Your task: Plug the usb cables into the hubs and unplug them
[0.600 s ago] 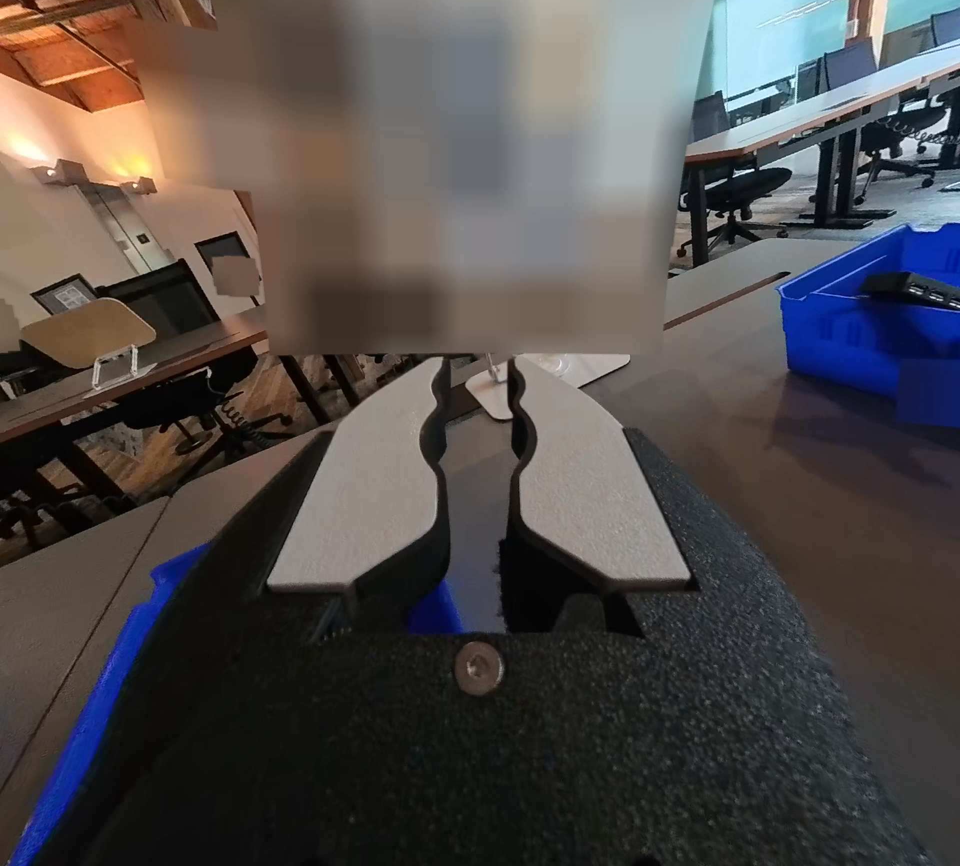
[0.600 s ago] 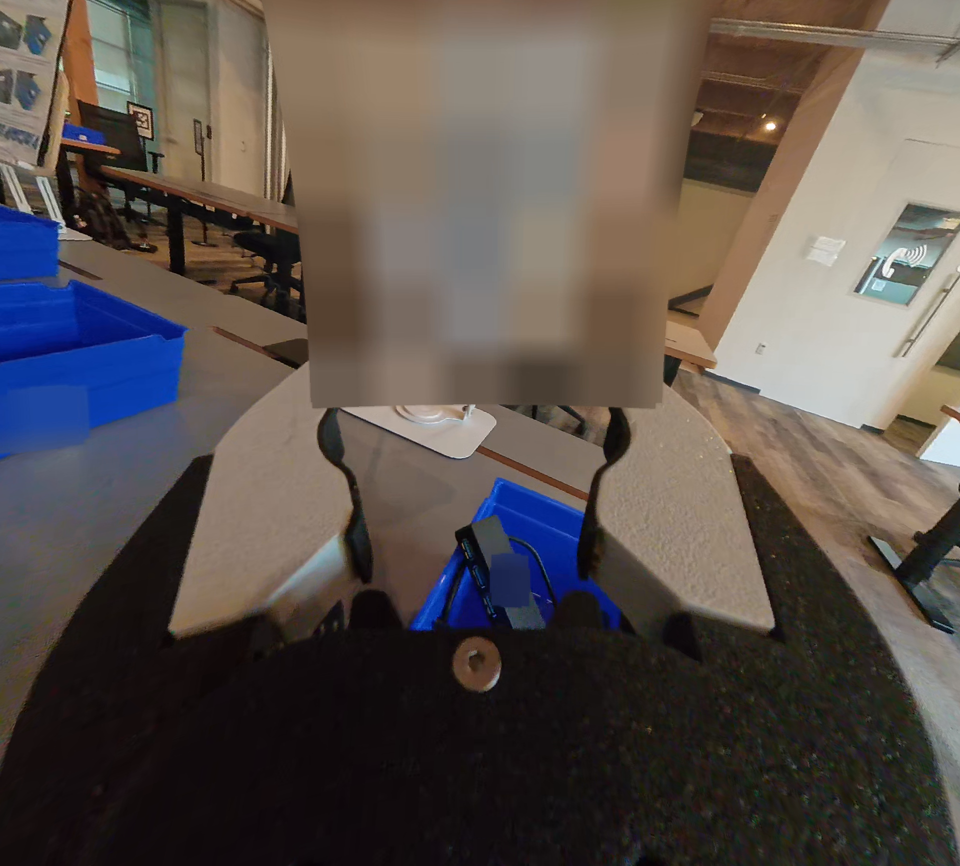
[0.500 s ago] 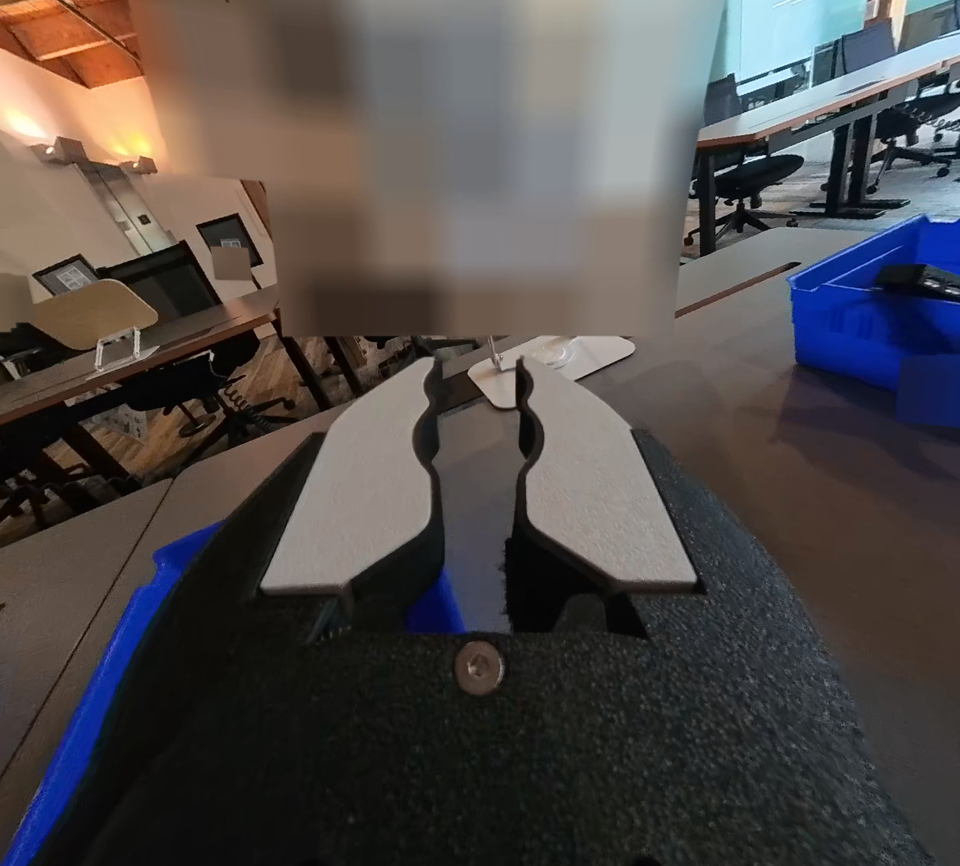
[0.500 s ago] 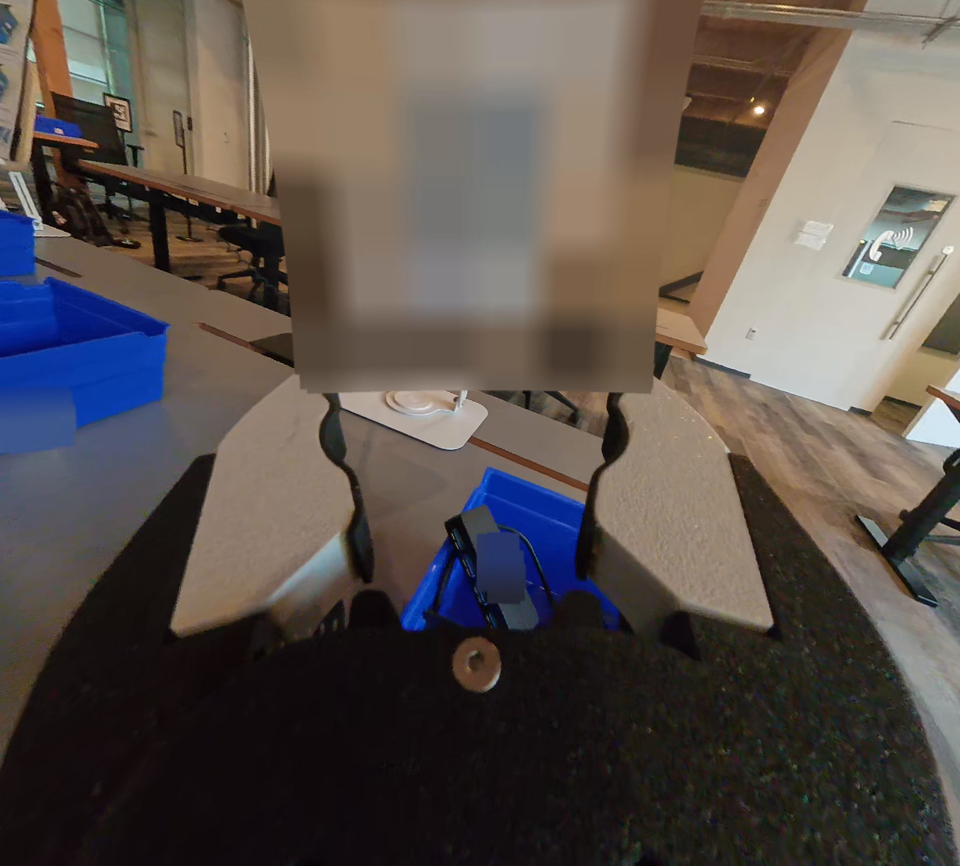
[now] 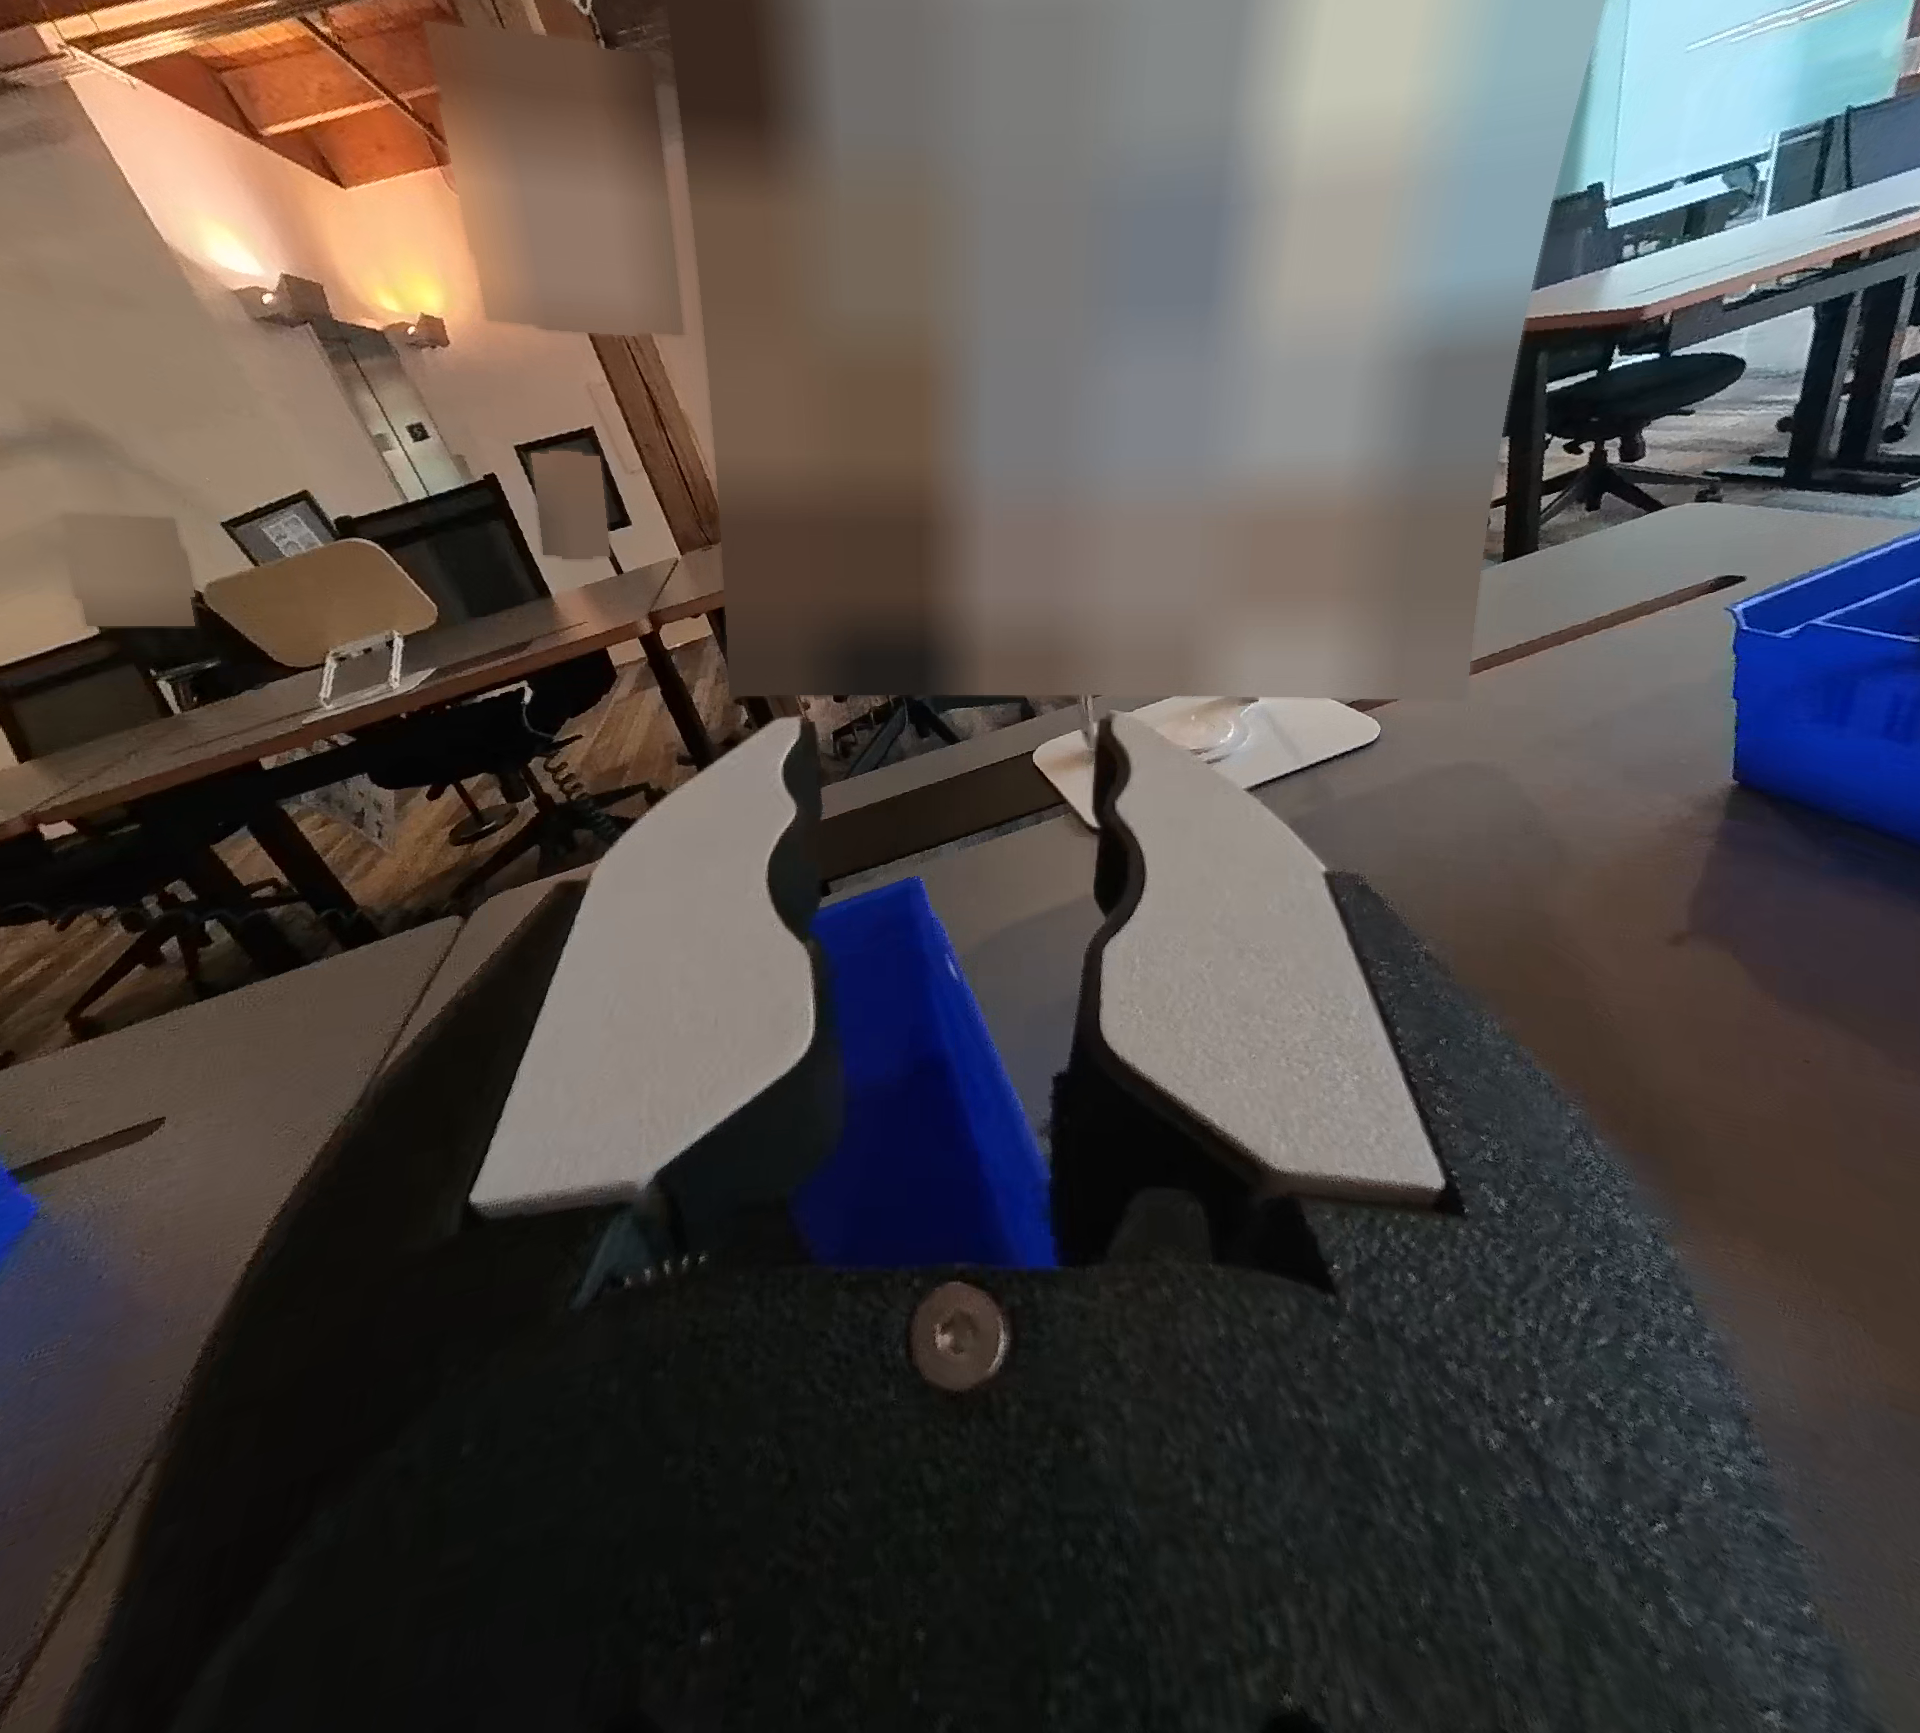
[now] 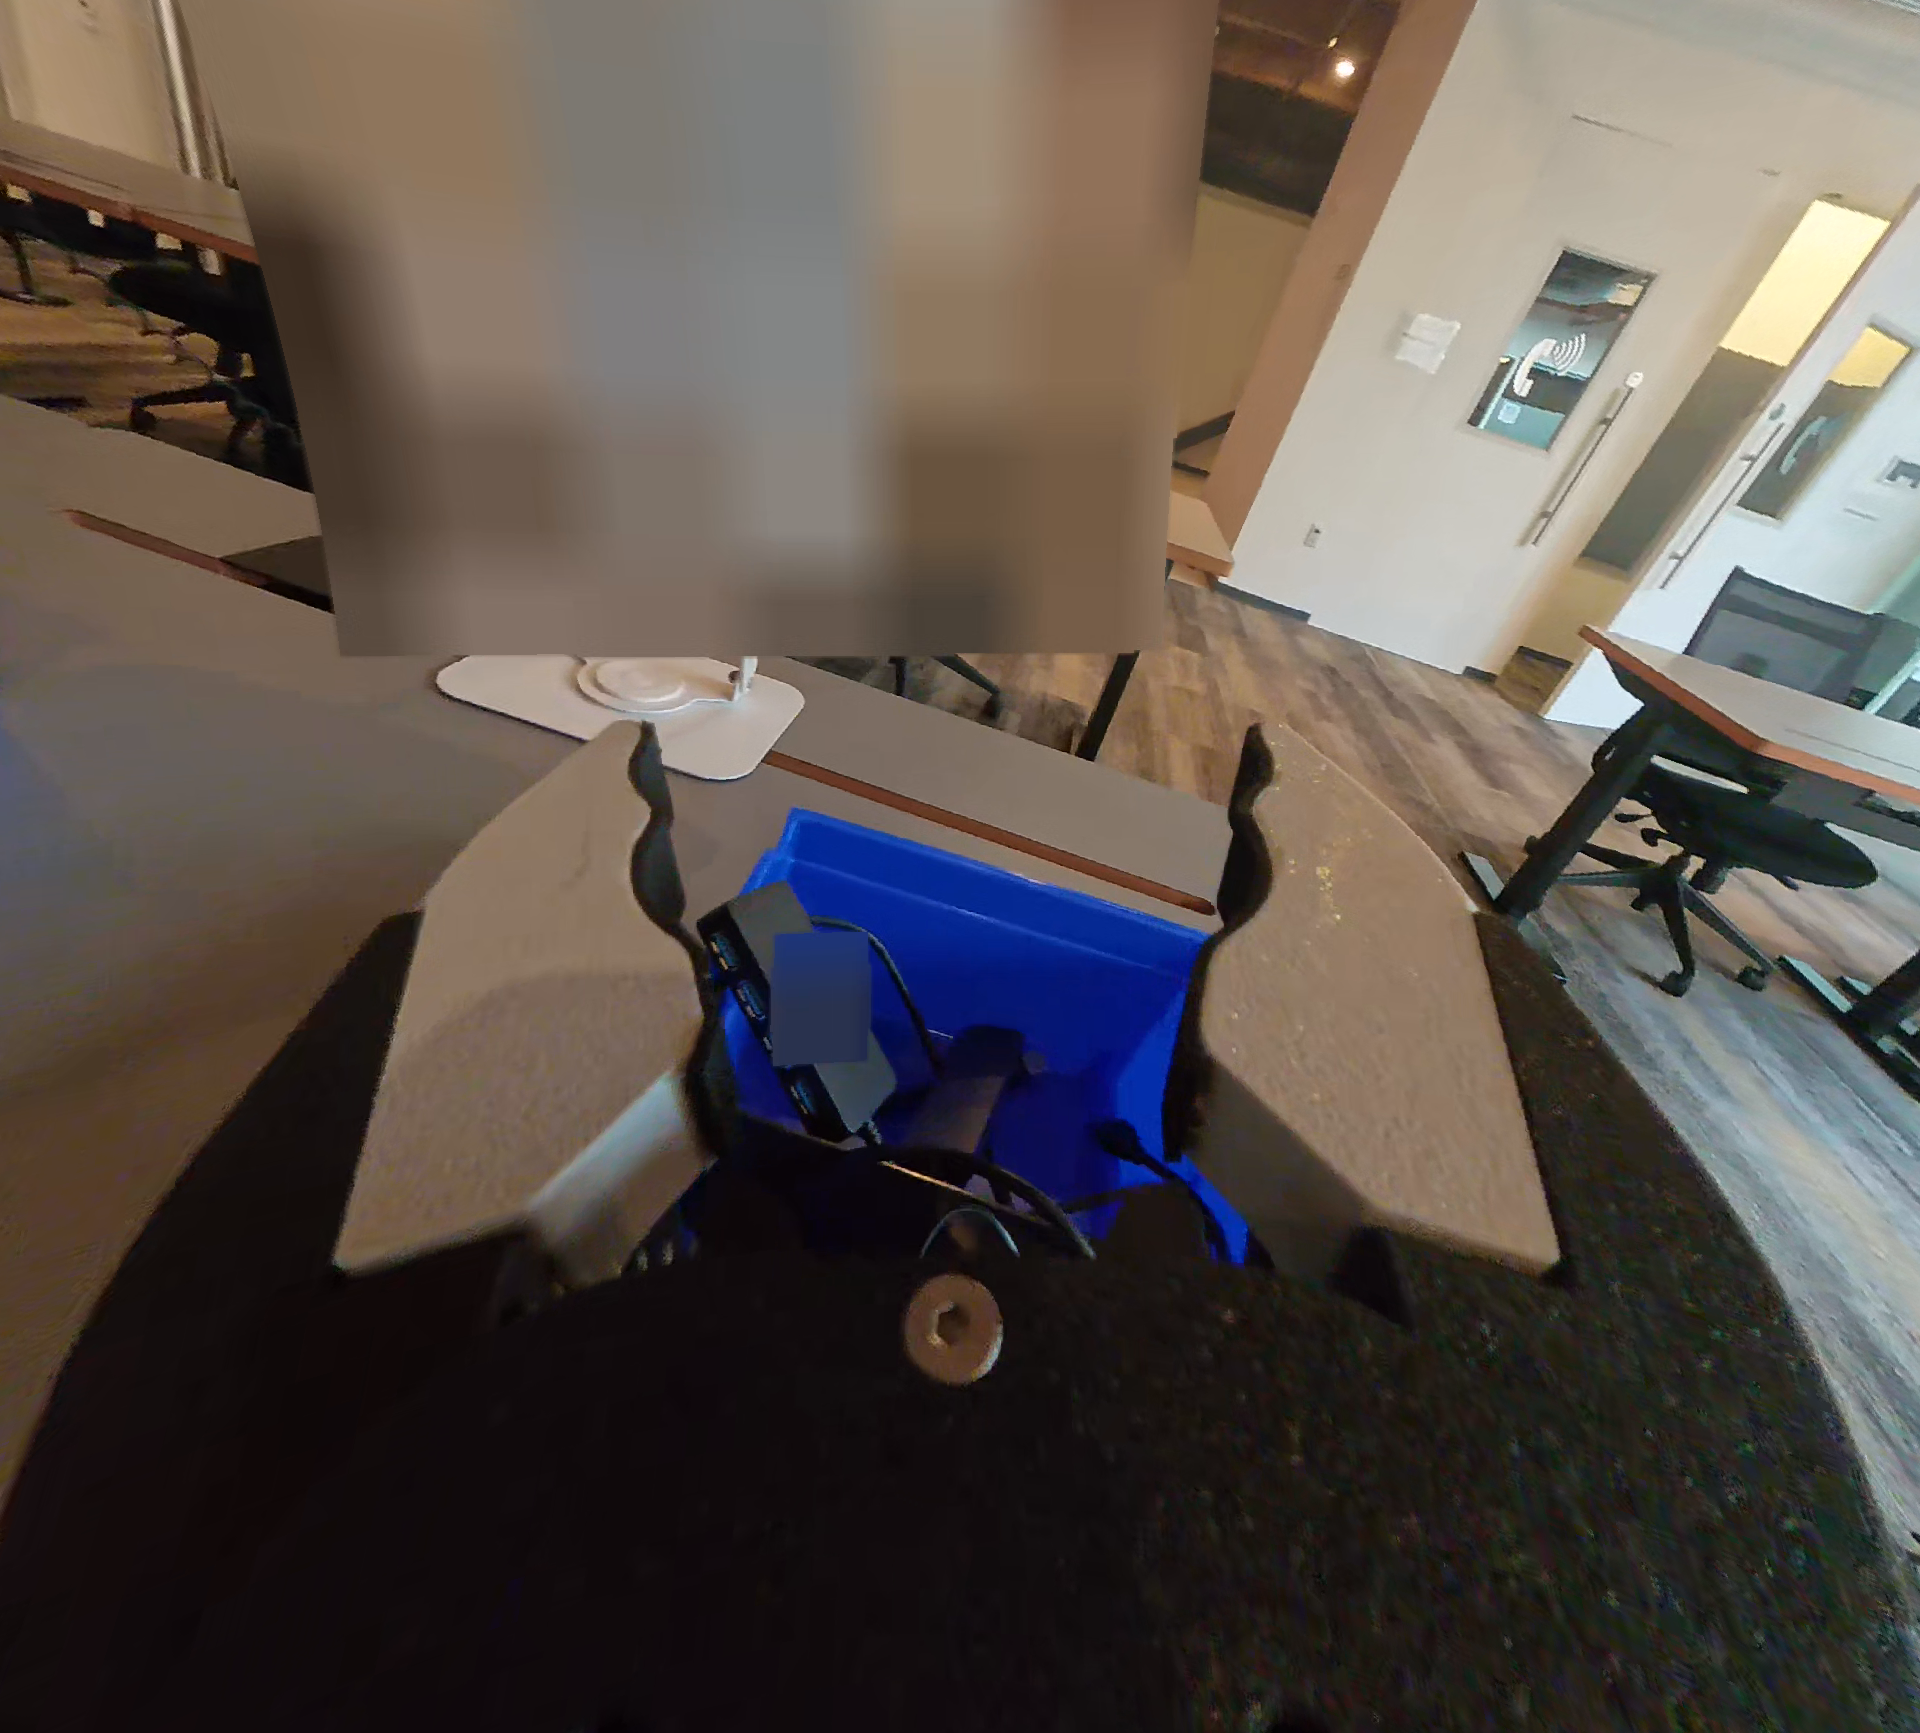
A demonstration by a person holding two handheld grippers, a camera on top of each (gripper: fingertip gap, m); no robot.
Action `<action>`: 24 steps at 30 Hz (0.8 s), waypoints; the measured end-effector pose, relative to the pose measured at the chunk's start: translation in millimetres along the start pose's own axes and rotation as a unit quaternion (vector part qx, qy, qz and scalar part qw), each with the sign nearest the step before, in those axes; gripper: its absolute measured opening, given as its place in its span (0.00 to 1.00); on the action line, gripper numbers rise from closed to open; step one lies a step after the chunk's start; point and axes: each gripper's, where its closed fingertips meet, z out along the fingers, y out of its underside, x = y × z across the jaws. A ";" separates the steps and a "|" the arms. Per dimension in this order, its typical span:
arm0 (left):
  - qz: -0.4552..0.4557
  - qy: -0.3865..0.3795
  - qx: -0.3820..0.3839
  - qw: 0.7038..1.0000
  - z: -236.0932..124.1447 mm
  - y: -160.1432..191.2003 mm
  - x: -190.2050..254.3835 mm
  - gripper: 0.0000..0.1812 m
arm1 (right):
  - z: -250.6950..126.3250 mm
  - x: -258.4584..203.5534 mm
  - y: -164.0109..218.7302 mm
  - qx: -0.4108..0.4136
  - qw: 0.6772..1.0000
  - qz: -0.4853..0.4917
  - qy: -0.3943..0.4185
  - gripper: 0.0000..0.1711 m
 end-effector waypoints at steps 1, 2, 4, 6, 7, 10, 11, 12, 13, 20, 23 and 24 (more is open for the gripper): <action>0.003 -0.001 0.000 1.000 -2.2 -0.2 -2.6 0.27 | -0.5 2.8 0.6 0.000 1.000 0.002 0.003 0.60; 0.006 -0.004 0.000 1.000 -4.7 -0.7 -5.9 0.25 | -0.7 4.9 1.5 -0.001 1.000 0.004 0.003 0.60; 0.010 -0.012 0.008 1.000 -10.4 -4.0 -12.7 0.23 | -1.4 8.6 2.8 -0.003 1.000 0.005 0.007 0.60; 0.008 -0.019 0.019 1.000 -16.4 -8.7 -18.6 0.21 | -2.8 12.7 2.7 -0.003 1.000 0.001 0.013 0.59; 0.007 -0.022 0.023 0.999 -19.2 -10.5 -21.4 0.20 | -3.6 14.6 2.3 -0.003 1.000 -0.001 0.016 0.59; 0.000 -0.027 0.032 0.999 -24.4 -13.9 -26.8 0.19 | -5.8 18.4 1.6 0.000 1.000 0.003 0.018 0.59; -0.004 -0.026 0.035 0.999 -24.8 -14.7 -26.6 0.19 | -6.4 19.3 2.0 -0.002 1.000 0.003 0.018 0.59; -0.006 -0.022 0.037 0.999 -24.7 -15.3 -25.2 0.18 | -7.0 20.6 2.5 -0.004 1.000 0.003 0.019 0.59; -0.007 -0.016 0.038 0.999 -24.2 -15.5 -22.8 0.18 | -7.7 22.0 3.1 -0.006 1.000 0.001 0.021 0.59; 0.007 -0.001 0.026 1.000 -19.3 -13.4 -11.1 0.18 | -10.4 25.5 9.8 -0.028 0.999 -0.005 0.016 0.58; 0.009 0.006 0.026 1.000 -18.5 -14.2 -7.4 0.18 | -8.7 22.7 15.6 -0.044 0.999 -0.014 0.007 0.58; 0.010 0.006 0.027 1.000 -18.3 -14.3 -6.8 0.18 | -7.8 21.1 17.2 -0.047 0.999 -0.017 0.003 0.57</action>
